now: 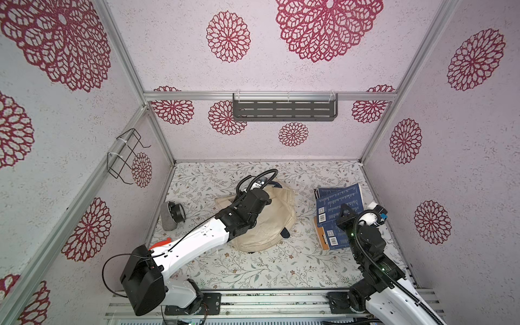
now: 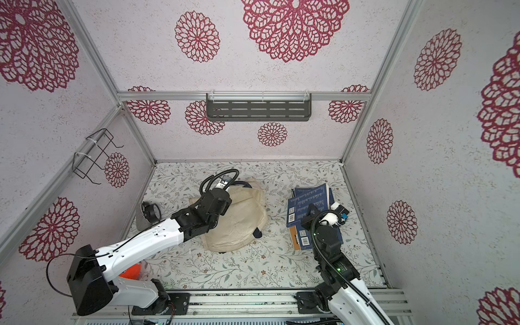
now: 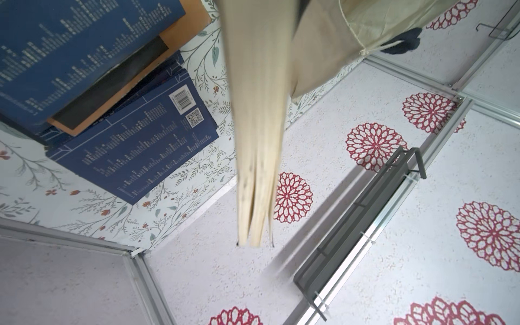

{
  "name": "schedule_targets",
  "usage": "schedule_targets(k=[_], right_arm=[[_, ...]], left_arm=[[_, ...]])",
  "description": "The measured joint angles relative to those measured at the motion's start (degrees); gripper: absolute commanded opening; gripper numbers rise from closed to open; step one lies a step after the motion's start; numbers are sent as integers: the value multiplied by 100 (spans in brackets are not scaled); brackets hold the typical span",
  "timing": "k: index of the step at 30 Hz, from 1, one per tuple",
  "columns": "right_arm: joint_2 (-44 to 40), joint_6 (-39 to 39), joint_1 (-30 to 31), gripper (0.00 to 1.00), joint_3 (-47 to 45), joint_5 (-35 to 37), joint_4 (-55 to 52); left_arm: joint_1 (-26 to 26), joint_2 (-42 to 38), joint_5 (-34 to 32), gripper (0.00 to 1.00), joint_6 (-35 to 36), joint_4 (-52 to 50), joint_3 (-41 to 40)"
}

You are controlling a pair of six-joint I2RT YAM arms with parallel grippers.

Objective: Take out the books from the canvas bag
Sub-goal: Place the book on the book.

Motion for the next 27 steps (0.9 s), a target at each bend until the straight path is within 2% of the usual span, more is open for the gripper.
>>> schedule_targets(k=[7,16,27], right_arm=[[621,243,-782,0,358,-601,140],[1963,1036,-2472,0,382,-2444,970],[3062,1427,-3314,0,356,-3169,2039]], left_arm=[[0,4,31,0,-24,-57,0],[0,4,50,0,-26,-61,0],[0,4,118,0,-22,-59,0]])
